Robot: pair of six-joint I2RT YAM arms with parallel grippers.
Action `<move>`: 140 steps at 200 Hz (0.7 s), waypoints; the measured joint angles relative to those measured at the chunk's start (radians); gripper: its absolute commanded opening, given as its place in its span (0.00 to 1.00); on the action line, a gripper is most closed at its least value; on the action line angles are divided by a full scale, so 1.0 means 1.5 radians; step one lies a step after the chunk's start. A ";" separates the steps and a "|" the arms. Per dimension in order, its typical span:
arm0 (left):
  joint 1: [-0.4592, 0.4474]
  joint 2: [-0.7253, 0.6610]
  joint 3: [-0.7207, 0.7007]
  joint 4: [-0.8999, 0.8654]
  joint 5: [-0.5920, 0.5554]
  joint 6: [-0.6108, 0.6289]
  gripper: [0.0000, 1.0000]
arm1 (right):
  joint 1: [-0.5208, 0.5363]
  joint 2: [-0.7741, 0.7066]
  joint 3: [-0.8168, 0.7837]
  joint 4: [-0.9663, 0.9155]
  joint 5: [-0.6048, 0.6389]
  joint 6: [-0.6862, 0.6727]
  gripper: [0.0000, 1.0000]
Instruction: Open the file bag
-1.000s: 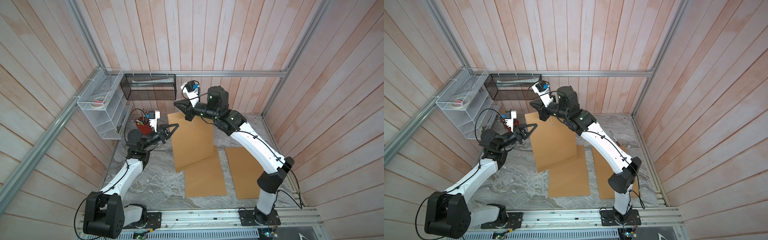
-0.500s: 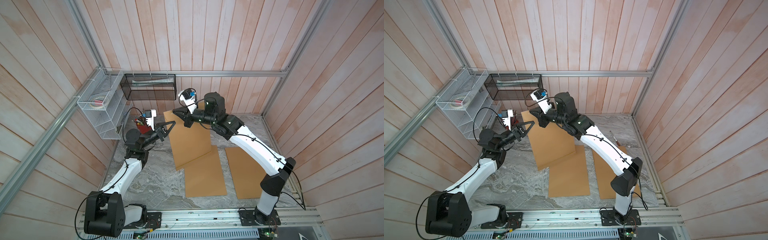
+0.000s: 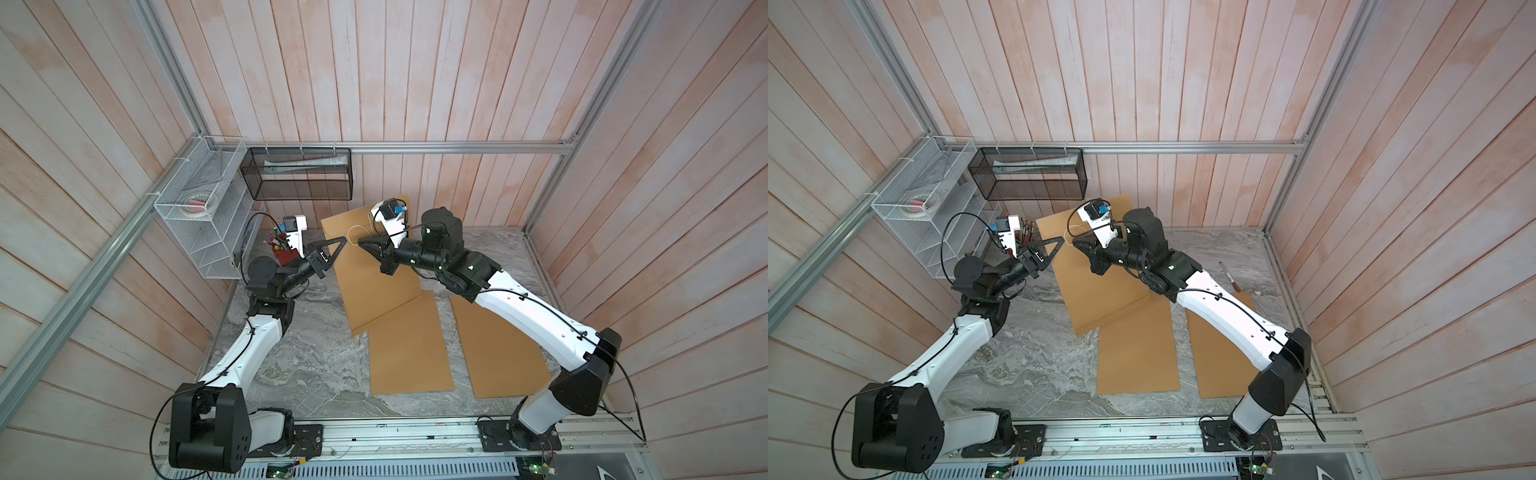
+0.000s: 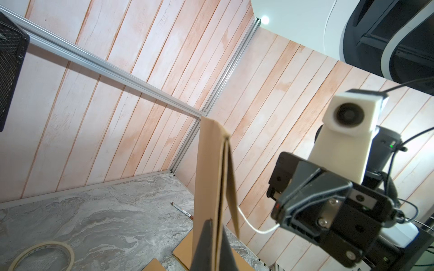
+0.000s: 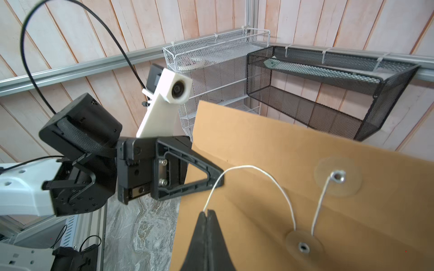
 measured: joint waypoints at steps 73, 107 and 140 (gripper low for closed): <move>0.002 0.013 0.009 0.033 -0.010 -0.026 0.00 | 0.000 -0.032 -0.140 0.064 0.012 0.048 0.00; 0.002 0.014 0.010 0.036 -0.010 -0.028 0.00 | 0.000 -0.048 -0.187 0.083 0.024 0.066 0.00; 0.003 0.015 0.023 0.036 -0.010 -0.028 0.00 | 0.000 -0.069 -0.218 0.099 0.033 0.077 0.00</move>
